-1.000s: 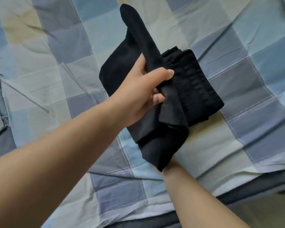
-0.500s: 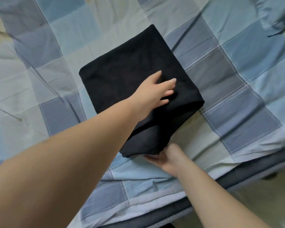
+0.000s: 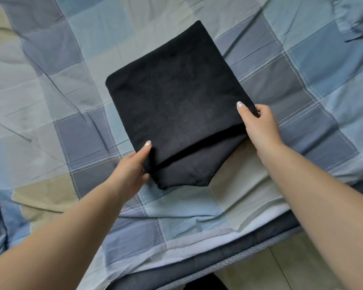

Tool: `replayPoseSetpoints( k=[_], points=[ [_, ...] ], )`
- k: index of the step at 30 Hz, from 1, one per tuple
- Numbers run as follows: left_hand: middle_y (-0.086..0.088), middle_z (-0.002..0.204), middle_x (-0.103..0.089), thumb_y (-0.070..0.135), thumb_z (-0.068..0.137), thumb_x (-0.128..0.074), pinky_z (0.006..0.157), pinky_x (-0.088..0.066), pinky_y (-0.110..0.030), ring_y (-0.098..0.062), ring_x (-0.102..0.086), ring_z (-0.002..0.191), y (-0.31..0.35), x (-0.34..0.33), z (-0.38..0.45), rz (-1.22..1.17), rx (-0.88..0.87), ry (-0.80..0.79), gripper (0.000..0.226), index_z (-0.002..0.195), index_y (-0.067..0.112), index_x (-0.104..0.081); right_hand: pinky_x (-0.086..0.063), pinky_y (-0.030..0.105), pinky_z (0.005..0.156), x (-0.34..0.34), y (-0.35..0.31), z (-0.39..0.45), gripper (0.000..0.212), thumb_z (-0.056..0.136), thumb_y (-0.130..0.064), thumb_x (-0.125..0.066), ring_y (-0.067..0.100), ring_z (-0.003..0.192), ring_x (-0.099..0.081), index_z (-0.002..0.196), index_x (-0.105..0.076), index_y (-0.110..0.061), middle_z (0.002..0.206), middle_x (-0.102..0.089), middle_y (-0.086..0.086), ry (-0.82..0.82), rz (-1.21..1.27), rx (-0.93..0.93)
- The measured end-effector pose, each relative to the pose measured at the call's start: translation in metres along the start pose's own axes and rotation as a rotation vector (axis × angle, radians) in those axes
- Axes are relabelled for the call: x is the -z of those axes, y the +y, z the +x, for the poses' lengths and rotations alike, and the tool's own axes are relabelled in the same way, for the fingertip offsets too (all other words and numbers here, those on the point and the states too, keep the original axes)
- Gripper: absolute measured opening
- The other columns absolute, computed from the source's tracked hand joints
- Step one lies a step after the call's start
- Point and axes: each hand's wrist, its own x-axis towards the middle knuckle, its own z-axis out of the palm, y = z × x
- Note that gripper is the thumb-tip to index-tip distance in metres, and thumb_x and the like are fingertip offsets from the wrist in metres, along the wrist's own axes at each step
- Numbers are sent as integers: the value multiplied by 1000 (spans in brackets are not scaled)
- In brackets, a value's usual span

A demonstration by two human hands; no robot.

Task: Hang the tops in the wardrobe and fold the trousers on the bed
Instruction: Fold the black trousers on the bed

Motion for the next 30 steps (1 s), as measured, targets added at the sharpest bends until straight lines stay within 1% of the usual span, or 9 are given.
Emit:
replayPoseSetpoints(
  k=[2, 4, 10, 14, 20, 23, 25, 28, 30],
  points=[
    [2, 116, -70, 32, 90, -63, 95, -50, -37, -15, -66, 106, 3, -6, 3, 5, 5, -51, 41, 126, 12, -58, -54, 35, 83, 2, -1, 5, 37, 82, -45, -67, 18, 100, -64, 108, -60, -19, 108, -67, -1, -166, 202, -127],
    [2, 112, -71, 26, 89, -66, 91, -53, -37, -16, -67, 103, 4, -7, 3, 22, -29, 39, 38, 123, 12, -59, -56, 35, 75, 5, -3, 2, 21, 86, -31, -67, 16, 95, -66, 104, -63, -20, 103, -70, -1, -350, 357, -258],
    [2, 113, -70, 25, 87, -68, 83, -54, -31, -16, -67, 103, -13, 42, -27, 153, -49, 98, 37, 122, 15, -59, -58, 28, 64, 16, 20, -42, 10, 89, -10, -59, 12, 75, -70, 98, -64, -12, 90, -74, 3, -658, 247, -510],
    [1, 111, -71, 25, 84, -69, 82, -54, -34, -18, -68, 100, -62, 94, -70, 286, 112, 70, 35, 117, 15, -61, -58, 30, 75, 15, 78, -118, 27, 87, 0, -58, 20, 96, -69, 114, -60, -2, 106, -72, 10, -807, 166, -695],
    [0, 112, -71, 23, 87, -67, 96, -50, -46, -21, -67, 105, -111, 119, -102, 277, 196, 31, 34, 120, 15, -61, -54, 27, 81, 17, 113, -179, 27, 89, -11, -62, 12, 97, -69, 116, -61, -13, 105, -73, -2, -698, 120, -612],
    [1, 108, -72, 28, 84, -69, 93, -52, -45, -21, -68, 102, -101, 114, -93, 324, 78, 67, 33, 115, 17, -63, -51, 25, 77, 16, 97, -167, 25, 85, -35, -67, 3, 90, -64, 105, -57, -25, 97, -66, -18, -601, -223, -330],
    [1, 110, -71, 30, 84, -70, 92, -52, -39, -19, -67, 102, -83, 109, -81, 341, -39, 98, 36, 116, 16, -62, -46, 23, 71, 9, 77, -152, 34, 84, -47, -64, 0, 87, -59, 111, -52, -31, 91, -56, -27, -467, -354, -142],
    [2, 112, -70, 38, 83, -70, 91, -52, -35, -15, -67, 101, -51, 99, -55, 344, -166, 108, 44, 119, 15, -60, -38, 17, 64, -13, 43, -125, 51, 85, -58, -54, -9, 82, -51, 126, -47, -30, 91, -51, -28, -327, -333, 39],
    [6, 109, -68, 51, 78, -71, 81, -53, -28, -13, -67, 97, -29, 90, -39, 337, -200, 187, 54, 119, 20, -56, -39, 21, 65, -35, 23, -106, 60, 85, -65, -47, 0, 87, -53, 130, -45, -26, 103, -55, -20, -290, -282, 50]
  ],
)
